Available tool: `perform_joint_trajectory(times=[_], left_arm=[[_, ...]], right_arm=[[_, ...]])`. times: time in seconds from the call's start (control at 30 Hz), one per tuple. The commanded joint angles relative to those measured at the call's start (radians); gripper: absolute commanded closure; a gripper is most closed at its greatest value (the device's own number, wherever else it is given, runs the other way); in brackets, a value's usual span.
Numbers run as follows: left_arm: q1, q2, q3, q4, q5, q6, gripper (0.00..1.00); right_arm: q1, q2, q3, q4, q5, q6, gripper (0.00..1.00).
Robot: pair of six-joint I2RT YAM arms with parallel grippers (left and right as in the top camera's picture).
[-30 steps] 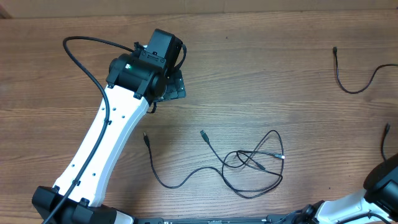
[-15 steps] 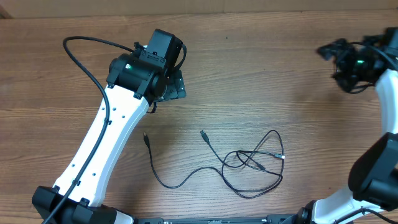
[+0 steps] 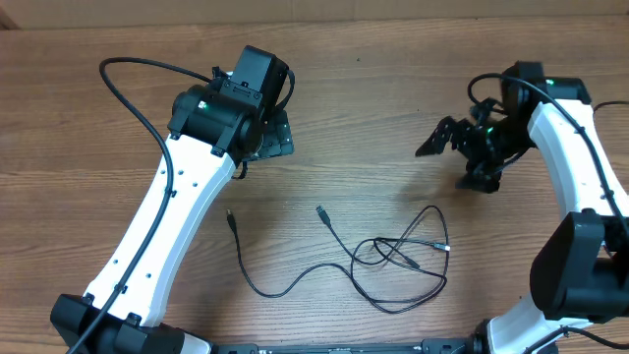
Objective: Untangle cables
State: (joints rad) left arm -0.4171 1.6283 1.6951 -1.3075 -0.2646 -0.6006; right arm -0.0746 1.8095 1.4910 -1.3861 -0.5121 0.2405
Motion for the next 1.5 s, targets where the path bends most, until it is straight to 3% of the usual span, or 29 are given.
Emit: perform_joint_trajectory(times=[0.0,0.33,0.6,0.87,0.97,1.07,1.17,1.23,1.47], left_arm=[[-0.002,-0.003,-0.001,0.003,0.003,-0.013,0.00],[-0.002,-0.003,-0.001,0.003,0.003,-0.013,0.00],[-0.002,-0.003,-0.001,0.003,0.003,-0.013,0.00],[-0.002,-0.003,-0.001,0.003,0.003,-0.013,0.00],[-0.002,-0.003,-0.001,0.003,0.003,-0.013,0.01],[-0.002,-0.003,-0.001,0.003,0.003,-0.013,0.00],[-0.002,-0.003,-0.001,0.003,0.003,-0.013,0.00],[-0.002,-0.003,-0.001,0.003,0.003,-0.013,0.00],[-0.002,-0.003,-0.001,0.003,0.003,-0.013,0.01]], right_arm=[[0.042,-0.009,0.002,-0.066,-0.002,-0.119,0.05],[0.192,-0.009,0.000,-0.087,0.126,-0.109,0.00],[0.263,-0.009,-0.018,-0.086,0.190,0.010,0.00],[0.309,-0.009,-0.302,0.095,0.154,0.097,0.02],[0.313,-0.009,-0.367,0.164,0.103,0.124,0.11],[0.313,-0.011,-0.373,0.200,0.099,0.146,0.29],[0.313,-0.011,-0.373,0.217,0.099,0.153,0.64],[0.313,-0.011,-0.373,0.231,0.098,0.160,0.94],[0.313,-0.022,-0.319,0.245,0.091,0.187,0.96]])
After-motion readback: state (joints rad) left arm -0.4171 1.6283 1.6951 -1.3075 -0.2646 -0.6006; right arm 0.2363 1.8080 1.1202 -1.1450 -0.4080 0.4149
